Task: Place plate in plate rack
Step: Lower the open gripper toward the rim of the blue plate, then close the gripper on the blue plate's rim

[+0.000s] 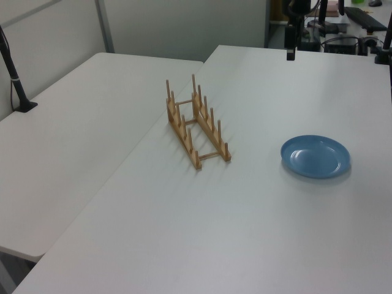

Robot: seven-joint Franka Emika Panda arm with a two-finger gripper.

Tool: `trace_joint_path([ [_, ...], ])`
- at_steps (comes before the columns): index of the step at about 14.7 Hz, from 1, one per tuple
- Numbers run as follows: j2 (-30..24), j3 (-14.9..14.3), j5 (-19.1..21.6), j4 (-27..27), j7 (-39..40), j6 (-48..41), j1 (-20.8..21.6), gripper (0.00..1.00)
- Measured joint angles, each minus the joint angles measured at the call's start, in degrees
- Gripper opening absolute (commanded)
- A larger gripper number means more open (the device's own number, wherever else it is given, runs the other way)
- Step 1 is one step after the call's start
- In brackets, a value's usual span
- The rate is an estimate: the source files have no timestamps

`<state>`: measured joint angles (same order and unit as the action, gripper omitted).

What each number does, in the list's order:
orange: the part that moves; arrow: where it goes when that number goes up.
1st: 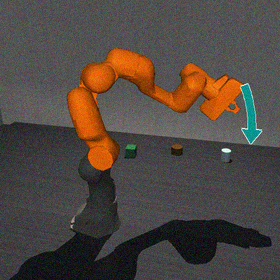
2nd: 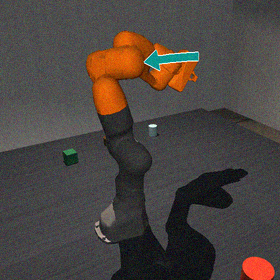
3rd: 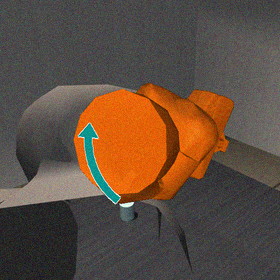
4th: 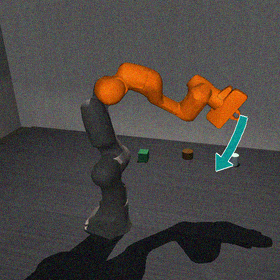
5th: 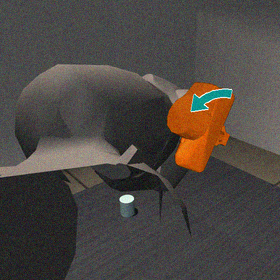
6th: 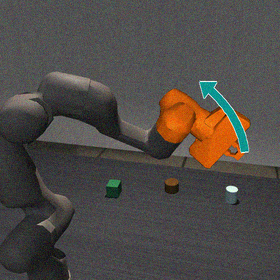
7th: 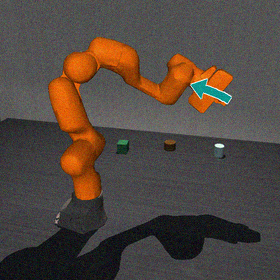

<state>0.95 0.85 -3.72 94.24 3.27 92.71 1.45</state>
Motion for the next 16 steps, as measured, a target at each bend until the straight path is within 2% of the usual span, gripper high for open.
trace_joint_path([
  [3, 0.4, 0.1, 0.0, 3.3, 11.3, 0.8, 0.3, 1.0],
  [7, 1.6, 0.2, 0.0, 12.7, 24.3, 7.0, 0.4, 0.99],
  [10, 4.9, 0.3, -0.7, 16.8, 27.7, 9.5, 0.5, 0.82],
  [15, 12.8, 0.5, -3.9, 17.2, 28.0, 12.6, 2.2, 0.49],
  [16, 13.6, 0.5, -4.2, 17.2, 28.0, 12.9, 2.4, 0.4],
])
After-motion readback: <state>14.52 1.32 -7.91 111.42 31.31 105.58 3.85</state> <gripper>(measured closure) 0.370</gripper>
